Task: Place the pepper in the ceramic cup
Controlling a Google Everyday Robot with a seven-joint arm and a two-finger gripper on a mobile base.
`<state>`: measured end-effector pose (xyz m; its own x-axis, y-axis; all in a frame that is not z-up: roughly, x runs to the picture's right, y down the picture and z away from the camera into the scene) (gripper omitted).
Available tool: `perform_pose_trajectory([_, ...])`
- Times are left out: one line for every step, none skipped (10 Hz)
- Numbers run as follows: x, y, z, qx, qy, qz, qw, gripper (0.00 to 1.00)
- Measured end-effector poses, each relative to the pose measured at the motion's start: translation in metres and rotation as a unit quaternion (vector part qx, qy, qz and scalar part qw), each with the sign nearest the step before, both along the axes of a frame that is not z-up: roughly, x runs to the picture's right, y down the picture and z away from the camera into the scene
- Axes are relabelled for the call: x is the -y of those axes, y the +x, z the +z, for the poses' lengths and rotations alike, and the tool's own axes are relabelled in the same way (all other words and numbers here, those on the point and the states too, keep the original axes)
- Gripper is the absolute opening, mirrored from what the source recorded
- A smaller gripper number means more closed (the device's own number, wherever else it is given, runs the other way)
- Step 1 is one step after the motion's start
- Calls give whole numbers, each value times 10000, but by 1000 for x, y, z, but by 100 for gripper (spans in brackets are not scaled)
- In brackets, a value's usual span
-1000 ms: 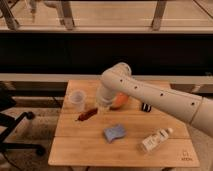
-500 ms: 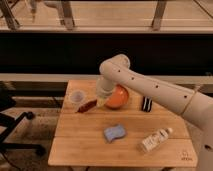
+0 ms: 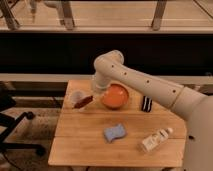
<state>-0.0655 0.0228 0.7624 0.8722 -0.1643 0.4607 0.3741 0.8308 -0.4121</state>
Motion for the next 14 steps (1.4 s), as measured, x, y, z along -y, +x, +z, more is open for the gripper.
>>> perform_pose_trajectory([4, -5, 3, 16, 25, -27, 10000, 5])
perform_pose_trajectory([8, -10, 5, 26, 47, -44, 10000, 5])
perform_pose_trajectory([11, -8, 5, 25, 68, -32, 10000, 5])
perform_pose_trajectory([18, -5, 5, 26, 107, -4, 9999, 5])
perform_pose_trajectory([24, -4, 8, 24, 136, 0, 9999, 5])
perform_pose_trajectory([33, -5, 13, 17, 171, -14, 9999, 5])
perform_pose_trajectory([37, -5, 15, 6, 173, -32, 9998, 5])
perform_pose_trajectory([39, -5, 16, -5, 169, -41, 9998, 5])
perform_pose_trajectory([44, -4, 15, -5, 160, -45, 9999, 5])
perform_pose_trajectory([46, -1, 15, -19, 156, -49, 9999, 5])
perform_pose_trajectory([49, 1, 15, -30, 155, -54, 9999, 5])
perform_pose_trajectory([49, 0, 15, -19, 157, -84, 9998, 5])
perform_pose_trajectory([47, -7, 18, 0, 151, -142, 9998, 5])
perform_pose_trajectory([46, -18, 20, 10, 138, -176, 9997, 5])
